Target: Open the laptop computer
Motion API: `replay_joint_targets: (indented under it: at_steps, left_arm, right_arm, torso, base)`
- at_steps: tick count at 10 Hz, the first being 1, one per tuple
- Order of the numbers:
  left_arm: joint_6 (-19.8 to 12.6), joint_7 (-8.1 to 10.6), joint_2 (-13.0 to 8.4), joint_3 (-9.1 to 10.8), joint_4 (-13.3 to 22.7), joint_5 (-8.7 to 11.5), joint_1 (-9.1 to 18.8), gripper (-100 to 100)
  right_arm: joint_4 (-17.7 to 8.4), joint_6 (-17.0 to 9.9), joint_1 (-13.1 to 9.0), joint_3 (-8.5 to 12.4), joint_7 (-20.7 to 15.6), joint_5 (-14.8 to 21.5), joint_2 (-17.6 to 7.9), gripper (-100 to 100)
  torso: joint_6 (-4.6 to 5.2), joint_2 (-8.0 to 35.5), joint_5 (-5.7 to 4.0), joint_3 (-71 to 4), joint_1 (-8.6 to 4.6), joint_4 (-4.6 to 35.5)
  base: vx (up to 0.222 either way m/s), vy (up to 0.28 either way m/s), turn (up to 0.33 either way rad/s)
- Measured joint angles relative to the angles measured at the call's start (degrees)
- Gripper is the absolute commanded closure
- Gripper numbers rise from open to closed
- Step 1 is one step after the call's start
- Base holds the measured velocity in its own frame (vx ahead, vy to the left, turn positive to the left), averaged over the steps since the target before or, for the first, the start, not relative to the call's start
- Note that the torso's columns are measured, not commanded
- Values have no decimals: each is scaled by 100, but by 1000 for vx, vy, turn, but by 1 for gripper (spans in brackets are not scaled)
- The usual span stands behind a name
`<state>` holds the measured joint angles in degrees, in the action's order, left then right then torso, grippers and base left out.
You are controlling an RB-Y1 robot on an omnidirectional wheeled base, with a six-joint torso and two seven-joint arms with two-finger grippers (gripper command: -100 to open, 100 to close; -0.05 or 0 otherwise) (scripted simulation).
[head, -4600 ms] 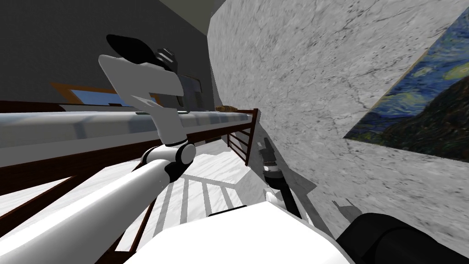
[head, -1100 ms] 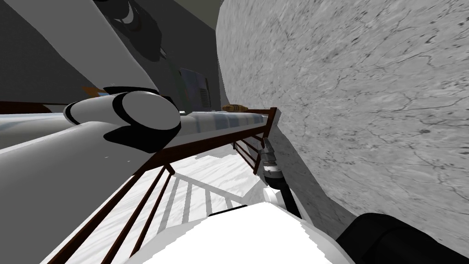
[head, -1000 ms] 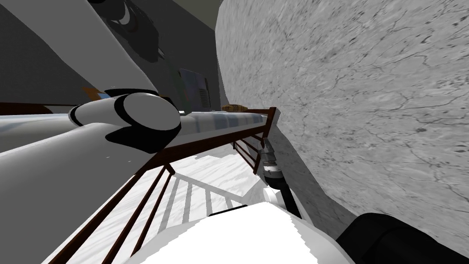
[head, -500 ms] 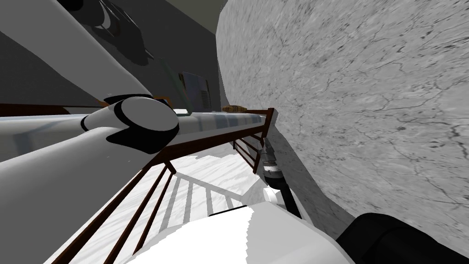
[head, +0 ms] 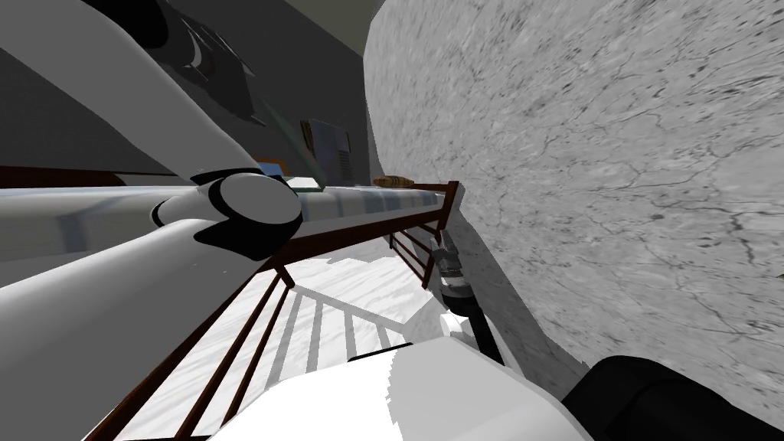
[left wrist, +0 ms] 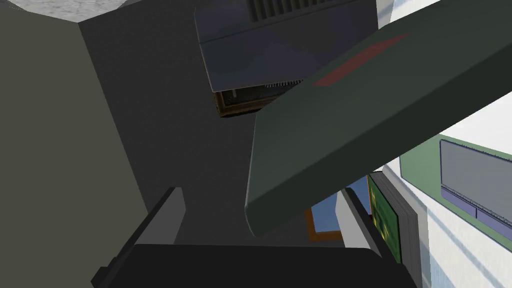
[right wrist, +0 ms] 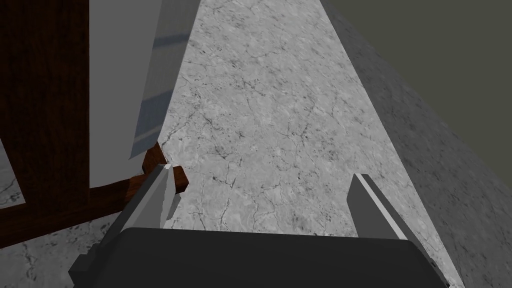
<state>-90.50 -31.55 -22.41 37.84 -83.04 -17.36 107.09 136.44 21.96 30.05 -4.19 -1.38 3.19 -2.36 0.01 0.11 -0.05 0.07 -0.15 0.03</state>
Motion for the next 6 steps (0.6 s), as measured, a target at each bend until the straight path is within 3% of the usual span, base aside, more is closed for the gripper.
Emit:
replay_joint_targets:
  at_steps: [6]
  left_arm:
    - [598,-93,195,-336,37,201,-393,-100]
  right_arm:
    - [0,0,0,0,0,0,0,0]
  torso:
    - [1,-11,-1,-5,4,0]
  base:
    - [-48,-9,-2]
